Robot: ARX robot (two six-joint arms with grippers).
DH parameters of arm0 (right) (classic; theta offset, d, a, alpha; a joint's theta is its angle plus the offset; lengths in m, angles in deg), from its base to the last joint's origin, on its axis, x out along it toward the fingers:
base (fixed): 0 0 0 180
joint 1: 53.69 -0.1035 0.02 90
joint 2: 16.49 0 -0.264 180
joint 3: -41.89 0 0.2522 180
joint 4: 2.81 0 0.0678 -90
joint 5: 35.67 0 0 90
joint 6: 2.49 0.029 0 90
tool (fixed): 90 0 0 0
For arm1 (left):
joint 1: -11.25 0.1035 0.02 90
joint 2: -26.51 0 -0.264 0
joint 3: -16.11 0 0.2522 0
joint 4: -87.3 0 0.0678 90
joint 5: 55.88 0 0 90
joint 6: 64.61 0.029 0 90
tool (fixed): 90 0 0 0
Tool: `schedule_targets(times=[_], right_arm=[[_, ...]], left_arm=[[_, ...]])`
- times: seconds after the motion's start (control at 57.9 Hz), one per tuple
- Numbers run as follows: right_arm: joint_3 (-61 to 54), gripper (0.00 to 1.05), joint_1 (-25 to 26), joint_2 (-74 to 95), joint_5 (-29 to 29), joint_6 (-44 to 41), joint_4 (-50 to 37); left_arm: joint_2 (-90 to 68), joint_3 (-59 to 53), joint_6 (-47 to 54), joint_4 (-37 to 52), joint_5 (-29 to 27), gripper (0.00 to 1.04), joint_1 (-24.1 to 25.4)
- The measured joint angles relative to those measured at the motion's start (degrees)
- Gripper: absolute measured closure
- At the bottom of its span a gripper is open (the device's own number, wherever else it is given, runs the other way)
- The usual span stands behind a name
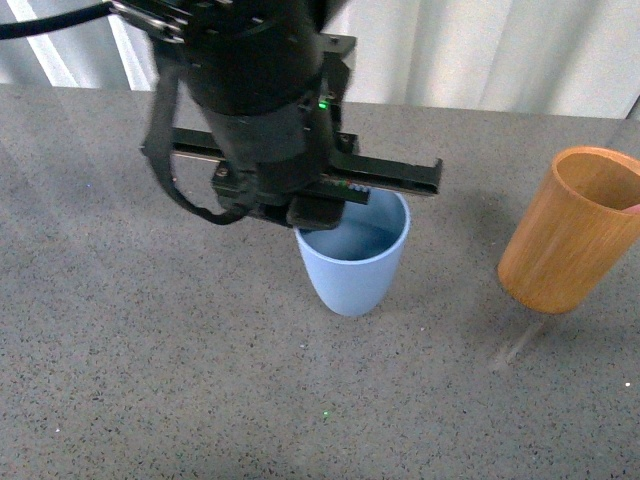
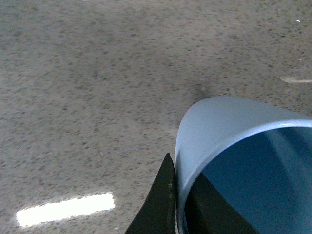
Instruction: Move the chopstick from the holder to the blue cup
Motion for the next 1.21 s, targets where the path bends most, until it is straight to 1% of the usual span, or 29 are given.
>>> schedule_targets(times=[0.173, 0.311, 0.483, 0.552, 0.587, 0.725, 0.76, 0.829, 0.88, 0.932, 1.001, 1.053, 1.07, 1.088, 1.105, 1.122, 1.139, 1.157, 1.174, 1.208], right_arm=[[0.0, 0.1, 0.0, 0.0, 0.0, 0.0, 0.0], [0.0, 0.1, 0.0, 0.0, 0.0, 0.0, 0.0], [0.0, 0.1, 0.0, 0.0, 0.0, 0.0, 0.0], [0.0, 0.1, 0.0, 0.0, -0.02, 0.0, 0.0], [0.0, 0.1, 0.0, 0.0, 0.0, 0.0, 0.0], [0.0, 0.1, 0.0, 0.0, 0.0, 0.0, 0.0], [0.0, 0.1, 0.0, 0.0, 0.0, 0.0, 0.0], [0.0, 0.1, 0.0, 0.0, 0.0, 0.0, 0.0], [0.0, 0.1, 0.0, 0.0, 0.0, 0.0, 0.0], [0.0, 0.1, 0.0, 0.0, 0.0, 0.0, 0.0], [0.0, 0.1, 0.0, 0.0, 0.0, 0.0, 0.0], [0.0, 0.1, 0.0, 0.0, 0.0, 0.0, 0.0], [0.0, 0.1, 0.0, 0.0, 0.0, 0.0, 0.0], [0.0, 0.1, 0.0, 0.0, 0.0, 0.0, 0.0], [0.0, 0.1, 0.0, 0.0, -0.02, 0.0, 0.0], [0.0, 0.1, 0.0, 0.0, 0.0, 0.0, 0.0], [0.0, 0.1, 0.0, 0.0, -0.02, 0.0, 0.0], [0.0, 0.1, 0.0, 0.0, -0.02, 0.0, 0.0], [0.0, 0.1, 0.0, 0.0, -0.04, 0.0, 0.0], [0.0, 0.1, 0.0, 0.0, -0.02, 0.0, 0.0]], left_arm=[[-4.42, 5.38, -1.86, -0.76, -2.16, 1.01, -2.69], [-6.43, 7.72, -2.38, -0.74, -3.37, 1.01, -3.41], [-7.89, 8.33, -2.49, -0.74, -3.41, 1.0, -3.8], [-8.24, 8.31, -2.71, -0.61, -3.37, 0.88, -3.8], [-8.24, 8.28, -2.75, -0.42, -3.32, 0.85, -3.8], [-7.21, 7.89, -3.06, 1.18, -3.15, 0.63, -3.3], [-6.69, 7.63, -3.06, 1.51, -3.15, 0.6, -3.19], [-4.63, 6.58, -3.06, 2.67, -2.49, 0.49, -2.43], [-1.31, 4.85, -2.91, 4.61, -2.12, 0.38, -1.18], [1.55, 3.37, -2.86, 6.12, -1.31, 0.31, 0.0], [8.66, -1.03, -1.81, 10.84, 0.31, 0.17, 3.23], [12.81, -4.13, -1.29, 14.51, 1.66, 0.09, 5.18], [15.1, -5.86, -1.03, 16.55, 2.73, 0.06, 6.25], [17.31, -7.98, -0.13, 19.58, 2.27, 0.06, 7.15], [19.76, -10.88, 1.46, 24.72, -0.37, 0.09, 7.98], [23.56, -15.89, 4.04, 33.92, -4.57, 0.14, 9.75], [26.14, -19.28, 6.34, 39.54, -6.69, 0.18, 11.13], [28.85, -22.56, 7.56, 44.59, -7.08, 0.21, 12.57], [30.23, -24.26, 8.33, 46.82, -6.95, 0.23, 13.4], [36.28, -30.91, 10.69, 54.27, -4.28, 0.3, 17.22]])
